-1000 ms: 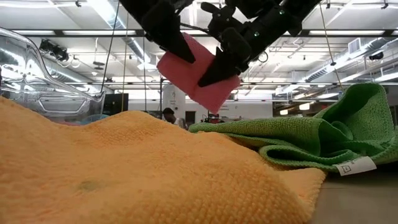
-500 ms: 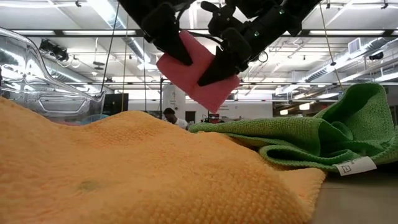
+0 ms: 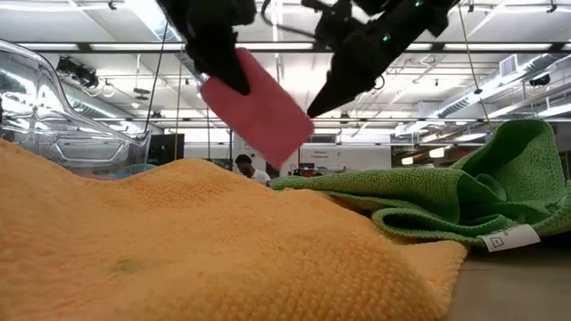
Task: Fold microfiber towels
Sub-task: Put the pink microfiber cloth into the transparent bin
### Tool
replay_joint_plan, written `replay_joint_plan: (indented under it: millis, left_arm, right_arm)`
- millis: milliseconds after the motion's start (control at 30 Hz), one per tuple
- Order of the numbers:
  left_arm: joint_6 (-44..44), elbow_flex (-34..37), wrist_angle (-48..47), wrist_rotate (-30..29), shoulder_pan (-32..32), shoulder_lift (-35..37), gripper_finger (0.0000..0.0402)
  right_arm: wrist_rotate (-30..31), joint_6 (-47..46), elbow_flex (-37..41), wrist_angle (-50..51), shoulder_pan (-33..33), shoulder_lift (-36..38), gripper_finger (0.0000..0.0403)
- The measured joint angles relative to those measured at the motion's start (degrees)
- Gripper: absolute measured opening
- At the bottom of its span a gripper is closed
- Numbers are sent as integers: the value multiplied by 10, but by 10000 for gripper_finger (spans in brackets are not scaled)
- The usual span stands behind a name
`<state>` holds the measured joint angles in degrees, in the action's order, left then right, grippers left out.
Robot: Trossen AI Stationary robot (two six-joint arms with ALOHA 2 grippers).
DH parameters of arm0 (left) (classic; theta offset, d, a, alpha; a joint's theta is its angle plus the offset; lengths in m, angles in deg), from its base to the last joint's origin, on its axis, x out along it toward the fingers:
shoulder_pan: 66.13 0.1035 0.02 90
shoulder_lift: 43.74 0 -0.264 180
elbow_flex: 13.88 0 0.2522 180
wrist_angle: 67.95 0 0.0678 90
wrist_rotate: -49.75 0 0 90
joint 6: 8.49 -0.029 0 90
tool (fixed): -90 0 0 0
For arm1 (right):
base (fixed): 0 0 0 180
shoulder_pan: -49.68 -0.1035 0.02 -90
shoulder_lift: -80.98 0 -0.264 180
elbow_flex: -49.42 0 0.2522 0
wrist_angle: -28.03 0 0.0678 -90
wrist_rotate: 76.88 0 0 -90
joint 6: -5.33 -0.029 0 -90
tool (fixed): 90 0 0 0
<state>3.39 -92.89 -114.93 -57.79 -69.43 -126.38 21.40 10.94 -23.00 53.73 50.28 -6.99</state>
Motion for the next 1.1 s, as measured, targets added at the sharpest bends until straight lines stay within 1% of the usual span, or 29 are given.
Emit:
replay_joint_plan:
  millis: [100, 267, 367, 433, 600, 667, 800, 867, 1000, 1100]
  left_arm:
    - [40, 0, -20, 32, -8, 24, 17]
    - [120, 0, -99, 94, -20, 69, 20]
    - [179, 0, -139, 118, -27, 99, 28]
    - [207, 0, -162, 139, -38, 121, 27]
    - [220, 0, -241, 250, -54, 168, 18]
    - [222, 0, -287, 295, -54, 181, 23]
    - [236, 0, -356, 360, -56, 189, 36]
    - [236, 0, -387, 381, -57, 187, 31]
    - [231, 0, -438, 403, -59, 167, 18]
    - [205, 0, -442, 457, -59, 147, 18]
  right_arm:
    - [1, -3, 0, 32, 1, 32, 205]
    - [13, -14, -1, 55, 10, 62, 201]
    - [14, -14, -1, 53, 12, 64, 200]
    - [14, -14, -1, 56, 12, 62, 200]
    - [14, -7, 0, 45, 16, 48, 200]
    - [15, -4, -1, 34, 18, 45, 200]
    - [15, -6, 0, 27, 29, 45, 200]
    - [16, -7, 0, 29, 34, 45, 200]
    - [15, -9, 0, 26, 41, 45, 200]
    - [15, -11, 0, 21, 46, 45, 200]
